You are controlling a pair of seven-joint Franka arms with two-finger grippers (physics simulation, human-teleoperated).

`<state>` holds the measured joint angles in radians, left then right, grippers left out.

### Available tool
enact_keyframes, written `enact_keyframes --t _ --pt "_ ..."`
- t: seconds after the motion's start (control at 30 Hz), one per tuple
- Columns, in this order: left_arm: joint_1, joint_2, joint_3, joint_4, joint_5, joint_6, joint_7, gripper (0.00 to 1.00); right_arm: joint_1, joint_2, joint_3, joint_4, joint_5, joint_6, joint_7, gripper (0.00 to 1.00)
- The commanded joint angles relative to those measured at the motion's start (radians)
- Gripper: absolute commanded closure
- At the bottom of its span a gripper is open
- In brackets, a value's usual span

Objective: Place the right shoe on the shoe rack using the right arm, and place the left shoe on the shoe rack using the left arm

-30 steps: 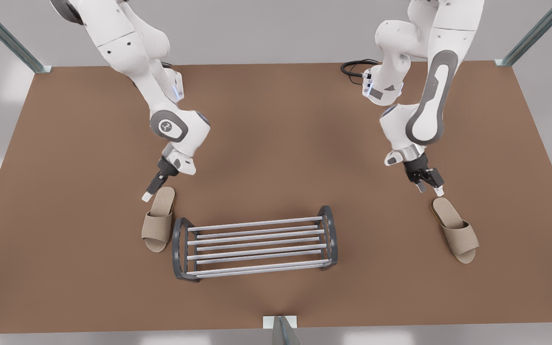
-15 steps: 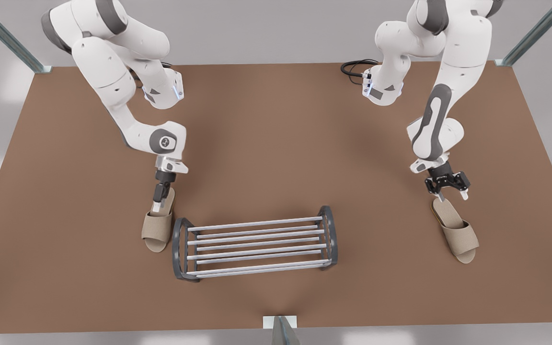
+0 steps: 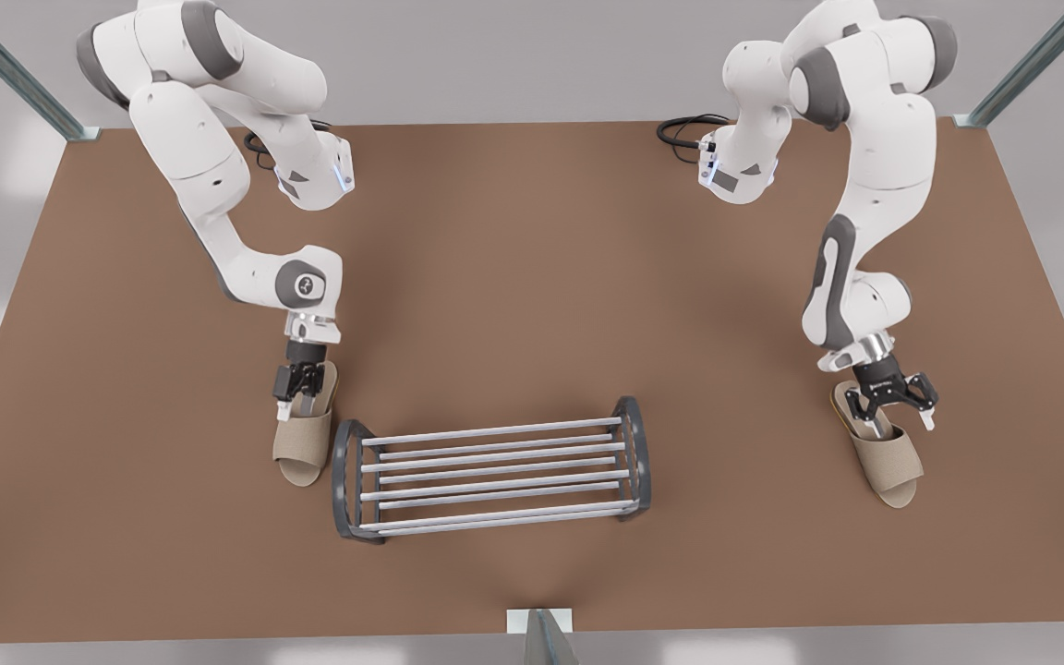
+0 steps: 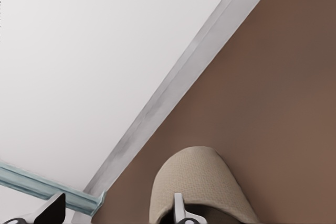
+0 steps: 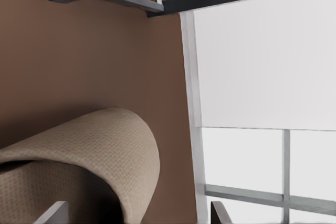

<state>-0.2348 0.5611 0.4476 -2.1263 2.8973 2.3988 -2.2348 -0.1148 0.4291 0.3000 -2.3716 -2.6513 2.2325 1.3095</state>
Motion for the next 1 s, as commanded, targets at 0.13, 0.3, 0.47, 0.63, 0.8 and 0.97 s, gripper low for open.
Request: enact_keyframes --t 0.13,0.3,0.47,0.63,0.8,0.97 --pt "0.0 0.042 0.025 0.025 0.097 -0.012 -0.304 0.0 0.003 0.0 -0.005 0.008 -0.009 -0.004 0.206 0.0" --pt "-0.001 0.042 0.029 0.031 0.095 -0.049 0.017 0.0 0.006 0.014 -0.03 0.031 -0.024 -0.007 0.194 0.0" --pt "-0.003 0.06 0.029 0.029 0.097 -0.05 0.029 0.0 0.007 0.028 -0.051 0.054 -0.047 -0.005 0.195 0.0" --pt "-0.001 0.079 0.029 0.022 0.097 -0.067 0.029 0.0 0.007 0.03 -0.051 0.054 -0.047 -0.007 0.198 0.03" --pt "-0.001 0.103 0.036 0.04 0.097 -0.081 0.027 0.0 0.014 0.033 -0.058 0.054 -0.049 -0.008 0.198 0.16" --pt "-0.001 0.14 0.034 0.082 0.095 -0.081 0.021 0.0 0.015 0.043 -0.059 0.06 -0.049 -0.008 0.2 0.35"
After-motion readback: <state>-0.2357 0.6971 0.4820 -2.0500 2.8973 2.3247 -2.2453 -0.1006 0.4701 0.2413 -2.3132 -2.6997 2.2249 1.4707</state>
